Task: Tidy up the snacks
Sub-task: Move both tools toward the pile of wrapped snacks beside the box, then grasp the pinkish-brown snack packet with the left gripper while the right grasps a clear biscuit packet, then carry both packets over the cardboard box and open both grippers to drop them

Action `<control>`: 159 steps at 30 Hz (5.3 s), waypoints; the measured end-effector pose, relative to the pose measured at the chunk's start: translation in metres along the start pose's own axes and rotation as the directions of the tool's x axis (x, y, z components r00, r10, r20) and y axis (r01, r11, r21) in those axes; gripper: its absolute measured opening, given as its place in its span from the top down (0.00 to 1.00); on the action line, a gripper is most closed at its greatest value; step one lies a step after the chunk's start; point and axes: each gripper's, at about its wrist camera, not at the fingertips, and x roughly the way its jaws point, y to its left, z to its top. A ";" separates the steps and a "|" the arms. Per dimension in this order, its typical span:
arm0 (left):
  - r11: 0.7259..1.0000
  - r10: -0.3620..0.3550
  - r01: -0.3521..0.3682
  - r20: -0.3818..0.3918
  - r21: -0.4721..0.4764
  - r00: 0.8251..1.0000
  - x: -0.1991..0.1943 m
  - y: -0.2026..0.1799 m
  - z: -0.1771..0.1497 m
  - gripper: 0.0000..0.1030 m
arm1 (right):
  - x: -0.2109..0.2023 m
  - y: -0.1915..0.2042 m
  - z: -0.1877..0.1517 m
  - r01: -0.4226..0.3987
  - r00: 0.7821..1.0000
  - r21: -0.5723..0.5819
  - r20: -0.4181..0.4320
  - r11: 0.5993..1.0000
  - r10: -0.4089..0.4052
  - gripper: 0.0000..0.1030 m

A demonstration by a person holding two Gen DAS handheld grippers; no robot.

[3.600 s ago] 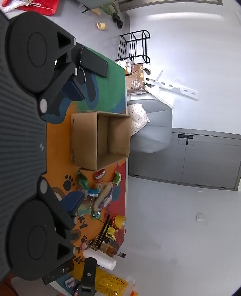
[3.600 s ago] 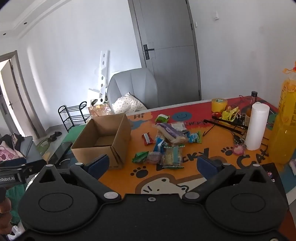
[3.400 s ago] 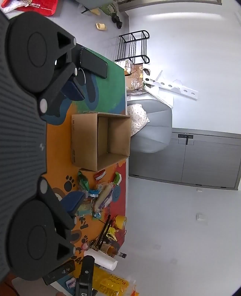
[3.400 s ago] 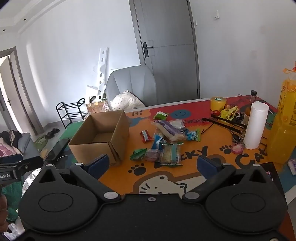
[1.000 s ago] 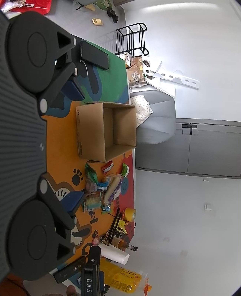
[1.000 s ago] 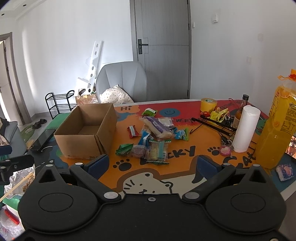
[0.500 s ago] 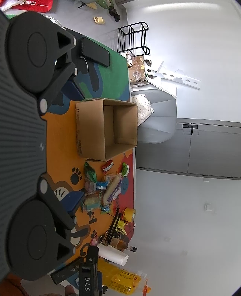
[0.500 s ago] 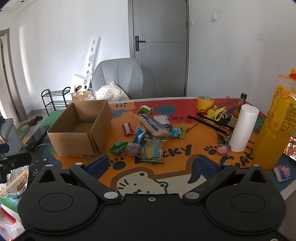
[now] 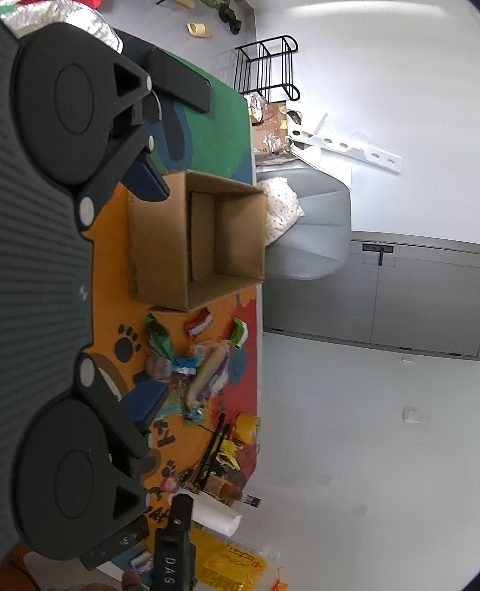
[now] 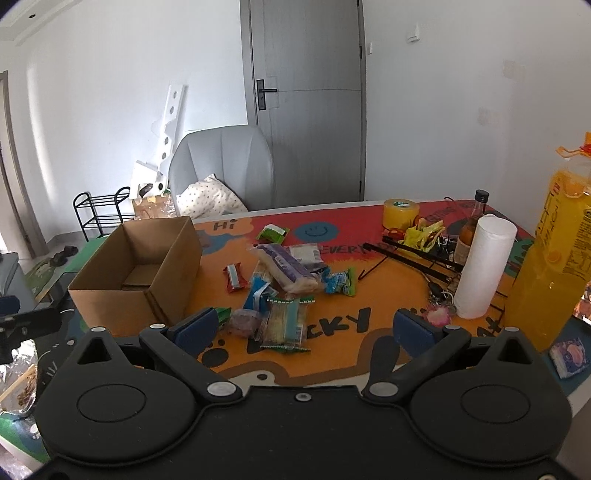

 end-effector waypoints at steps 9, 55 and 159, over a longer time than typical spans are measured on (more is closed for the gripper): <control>0.999 -0.038 0.038 0.006 -0.009 0.999 0.029 -0.011 0.006 0.00 | 0.023 -0.016 0.004 -0.045 0.999 0.009 0.001 0.999 0.045 0.00; 0.983 -0.183 0.175 -0.307 -0.052 0.934 0.220 -0.075 -0.014 0.56 | 0.176 -0.062 -0.021 -0.256 0.923 0.244 -0.227 0.935 0.312 0.44; 0.976 0.099 -0.108 -0.058 -0.188 0.993 0.121 0.064 0.047 0.66 | 0.140 0.097 0.070 -0.529 0.849 -0.018 -0.019 0.848 0.529 0.84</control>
